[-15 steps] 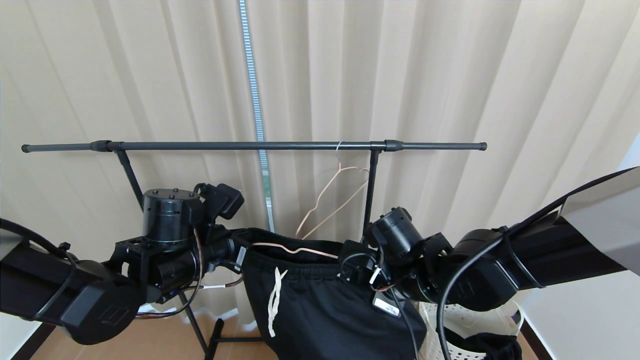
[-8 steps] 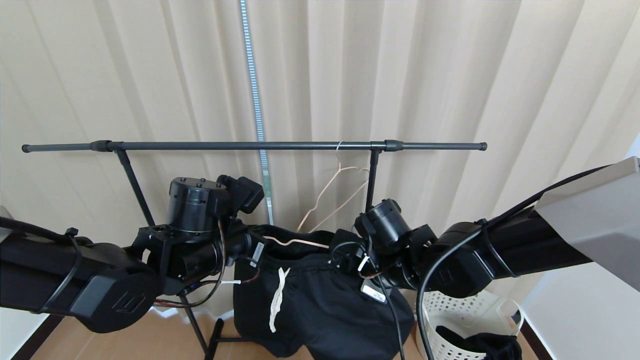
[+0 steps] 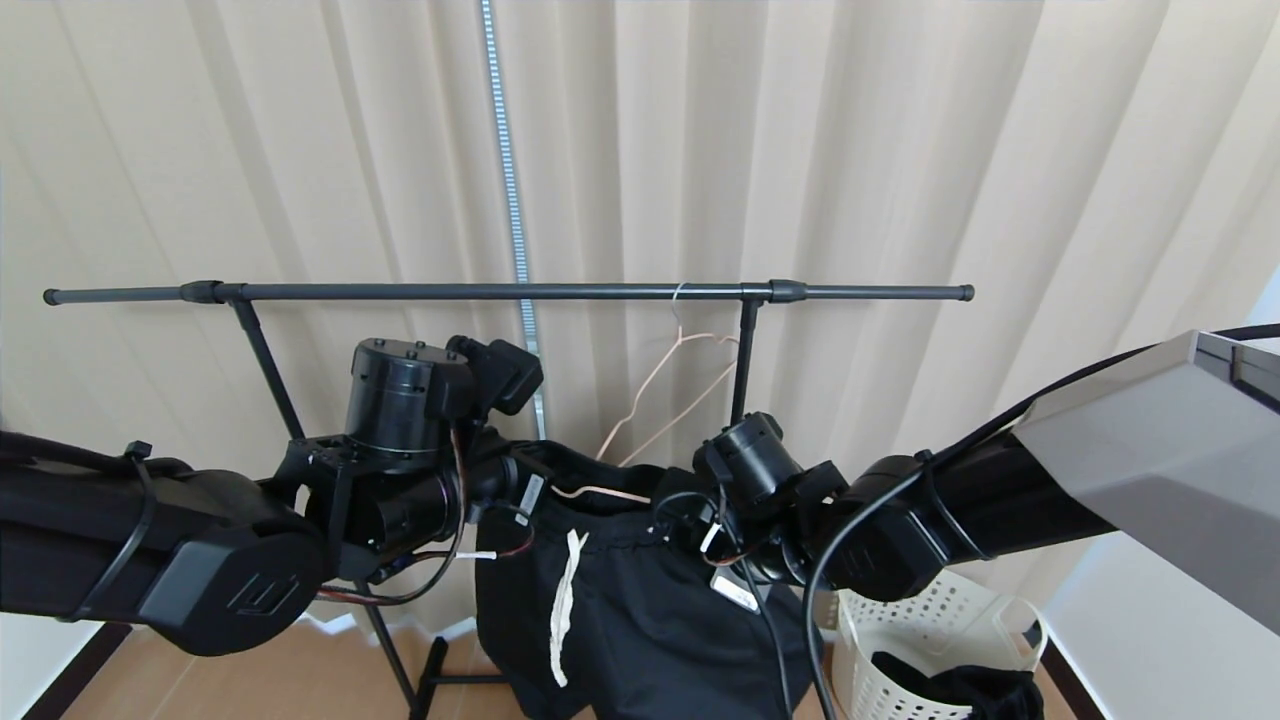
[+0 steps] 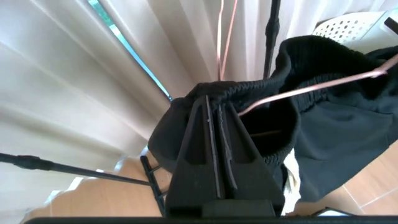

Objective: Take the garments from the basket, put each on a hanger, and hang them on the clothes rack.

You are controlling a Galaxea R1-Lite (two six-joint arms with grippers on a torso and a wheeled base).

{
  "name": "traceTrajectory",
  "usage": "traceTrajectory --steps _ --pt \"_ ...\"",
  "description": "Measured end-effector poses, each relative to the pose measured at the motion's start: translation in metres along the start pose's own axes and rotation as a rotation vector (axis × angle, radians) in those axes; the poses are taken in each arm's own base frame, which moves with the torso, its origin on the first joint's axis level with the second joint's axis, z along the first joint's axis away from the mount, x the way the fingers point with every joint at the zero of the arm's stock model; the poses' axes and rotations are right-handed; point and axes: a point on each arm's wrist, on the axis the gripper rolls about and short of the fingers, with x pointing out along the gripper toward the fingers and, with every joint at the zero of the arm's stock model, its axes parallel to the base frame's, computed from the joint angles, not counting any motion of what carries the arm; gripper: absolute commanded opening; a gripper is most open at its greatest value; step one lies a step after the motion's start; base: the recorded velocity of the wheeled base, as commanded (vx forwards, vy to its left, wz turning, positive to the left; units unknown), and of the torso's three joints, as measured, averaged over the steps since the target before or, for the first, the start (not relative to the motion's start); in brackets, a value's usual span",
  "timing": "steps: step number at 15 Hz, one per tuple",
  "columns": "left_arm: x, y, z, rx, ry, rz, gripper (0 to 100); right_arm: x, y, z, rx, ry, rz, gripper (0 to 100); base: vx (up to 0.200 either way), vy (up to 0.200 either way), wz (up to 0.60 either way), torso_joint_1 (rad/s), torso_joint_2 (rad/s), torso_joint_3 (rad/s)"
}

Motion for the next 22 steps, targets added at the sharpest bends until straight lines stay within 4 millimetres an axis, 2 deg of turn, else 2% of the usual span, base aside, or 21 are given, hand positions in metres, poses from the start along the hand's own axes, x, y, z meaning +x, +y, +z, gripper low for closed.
traceTrajectory --steps 5,14,16,22 --pt "-0.004 -0.014 0.002 -0.001 0.000 -0.040 0 -0.002 0.004 0.008 0.133 -0.026 0.004 0 0.000 0.000 0.00 0.000 0.00 0.000" --pt "-0.009 -0.024 0.005 -0.015 -0.007 -0.072 0 0.006 0.011 0.018 0.135 -0.040 0.008 0 0.000 0.000 0.00 0.000 0.00 0.000" --pt "-0.010 -0.024 0.001 -0.012 0.007 -0.072 0 0.006 0.011 0.019 0.191 -0.043 0.007 0 0.000 0.000 0.00 0.000 0.00 0.000" --pt "-0.011 -0.024 -0.010 -0.006 0.039 -0.071 0 -0.014 -0.004 0.027 0.290 -0.102 -0.006 0 0.000 0.000 0.00 0.000 0.00 0.000"
